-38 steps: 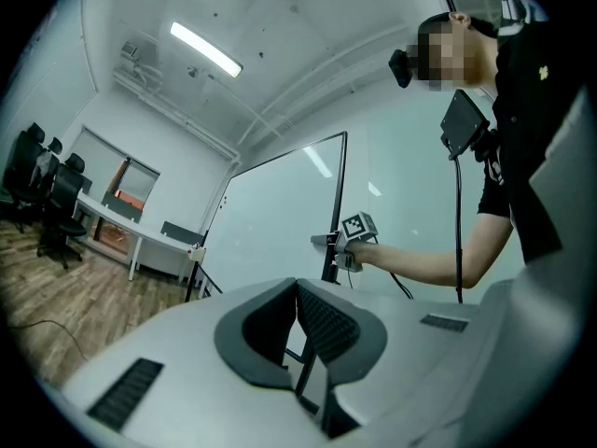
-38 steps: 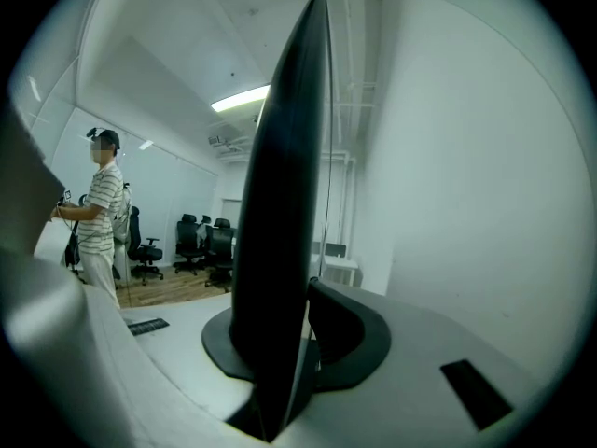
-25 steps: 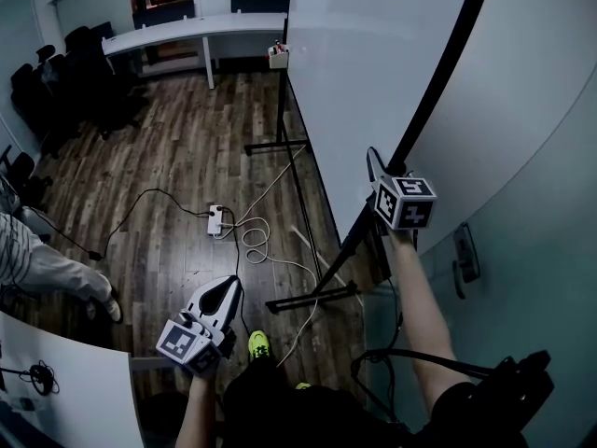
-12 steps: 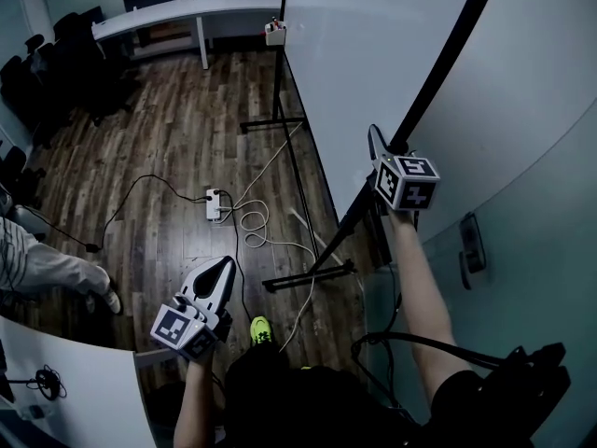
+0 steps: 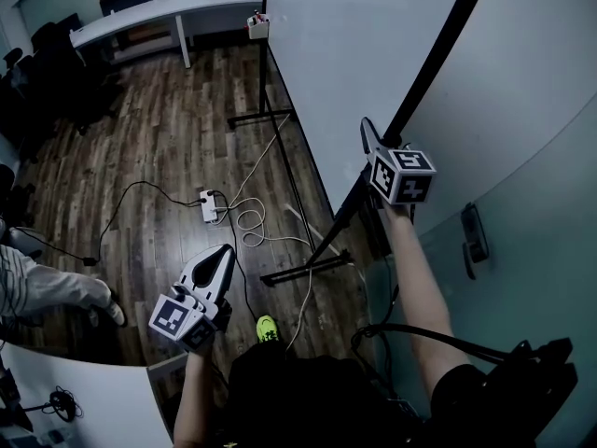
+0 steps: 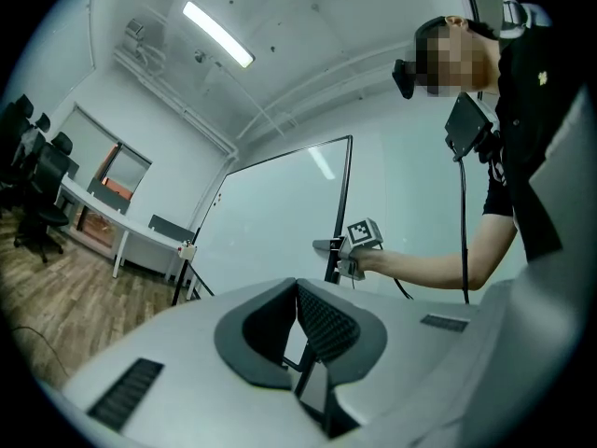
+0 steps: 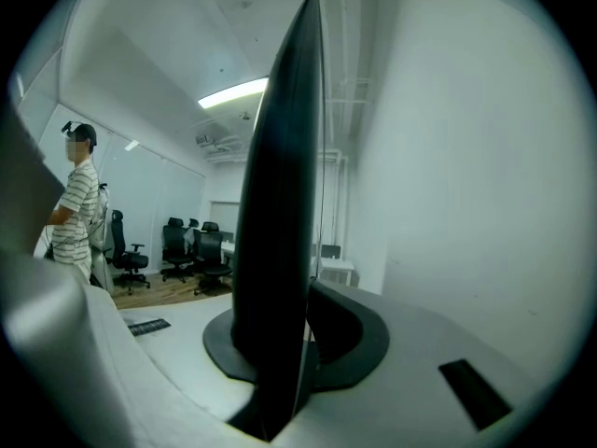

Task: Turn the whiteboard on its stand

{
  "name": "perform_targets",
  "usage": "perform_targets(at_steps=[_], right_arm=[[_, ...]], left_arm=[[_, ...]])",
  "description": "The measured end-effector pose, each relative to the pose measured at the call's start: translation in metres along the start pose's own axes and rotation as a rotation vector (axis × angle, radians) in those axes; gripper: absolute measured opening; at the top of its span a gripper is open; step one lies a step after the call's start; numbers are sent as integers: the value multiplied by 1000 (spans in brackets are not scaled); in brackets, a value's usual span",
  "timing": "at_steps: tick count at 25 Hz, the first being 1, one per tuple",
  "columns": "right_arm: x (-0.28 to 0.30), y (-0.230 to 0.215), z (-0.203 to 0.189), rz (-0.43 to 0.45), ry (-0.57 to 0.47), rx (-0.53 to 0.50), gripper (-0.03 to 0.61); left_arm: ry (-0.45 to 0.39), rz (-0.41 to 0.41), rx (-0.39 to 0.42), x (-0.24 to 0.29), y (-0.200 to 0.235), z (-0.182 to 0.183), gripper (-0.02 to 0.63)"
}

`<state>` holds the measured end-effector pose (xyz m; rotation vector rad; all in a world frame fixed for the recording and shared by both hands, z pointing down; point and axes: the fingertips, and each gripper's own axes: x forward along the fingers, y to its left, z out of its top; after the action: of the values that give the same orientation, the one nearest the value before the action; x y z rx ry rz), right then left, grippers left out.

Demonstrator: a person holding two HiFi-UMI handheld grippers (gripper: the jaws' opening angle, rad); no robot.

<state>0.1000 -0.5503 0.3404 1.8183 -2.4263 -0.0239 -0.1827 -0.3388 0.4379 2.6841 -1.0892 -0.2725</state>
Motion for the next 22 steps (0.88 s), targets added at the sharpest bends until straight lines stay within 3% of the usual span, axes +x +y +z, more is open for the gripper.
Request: perform_targets(at_steps=[10, 15, 22], right_arm=[[16, -3, -6, -4, 21, -23, 64], [10, -5, -3, 37, 2, -8, 78], [4, -11, -3, -4, -30, -8, 63]], left_arm=[[8, 7, -15, -11, 28, -1, -6], [8, -17, -30, -9, 26, -1, -6], [5, -42, -24, -4, 16, 5, -6]])
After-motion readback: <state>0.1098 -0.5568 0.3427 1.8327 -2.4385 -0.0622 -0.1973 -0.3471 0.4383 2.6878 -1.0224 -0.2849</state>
